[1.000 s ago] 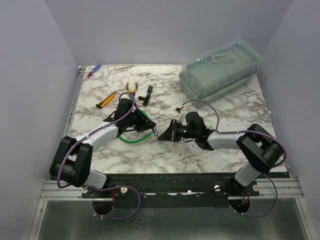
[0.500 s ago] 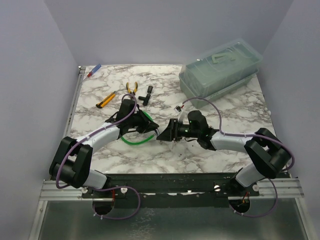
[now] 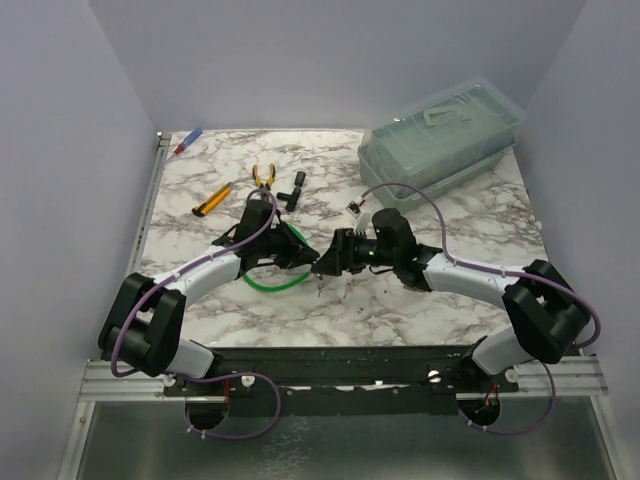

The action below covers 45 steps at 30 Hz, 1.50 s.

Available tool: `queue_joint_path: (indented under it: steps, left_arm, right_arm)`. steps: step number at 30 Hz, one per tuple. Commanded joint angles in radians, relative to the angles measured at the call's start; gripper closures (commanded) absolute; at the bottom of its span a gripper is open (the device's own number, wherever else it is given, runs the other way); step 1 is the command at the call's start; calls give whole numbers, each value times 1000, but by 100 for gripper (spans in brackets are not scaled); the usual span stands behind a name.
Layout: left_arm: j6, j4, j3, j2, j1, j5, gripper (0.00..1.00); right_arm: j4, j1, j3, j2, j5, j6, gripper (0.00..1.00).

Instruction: Unlock with the key

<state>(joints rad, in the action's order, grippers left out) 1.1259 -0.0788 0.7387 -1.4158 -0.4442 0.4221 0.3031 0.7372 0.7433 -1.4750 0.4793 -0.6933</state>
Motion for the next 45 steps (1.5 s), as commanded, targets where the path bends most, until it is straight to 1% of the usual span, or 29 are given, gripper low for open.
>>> queue_joint_path:
  steps: [1,10,18,23,25,28,34,45]
  left_arm:
    - [18,11,21,14,-20,35,100]
    - [22,27,18,16,-31,20,100]
    - [31,33,33,4,-31,1,100]
    - [32,34,50,2,-31,-3,100]
    - [34,34,54,-1,-31,-3,100]
    - [34,36,57,-5,-31,-3,100]
    - [36,42,63,-10,-31,0,100]
    - [41,47,63,-8,-31,4,100]
  right_arm:
    - [-52,-4,46,-58,16,27,27]
    - [-40,-3,69,-108,46,16,32]
    - [-92,-1,29,-30,0,35,29]
    - [-103,-2,-10,19,-29,22,30]
    - [-97,-1,-24,31,-29,12,33]
    - [-92,0,-46,40,-22,-2,41]
    - [-71,7,-81,55,-22,-20,52]
    - [-37,20,-59,10,-20,-26,73]
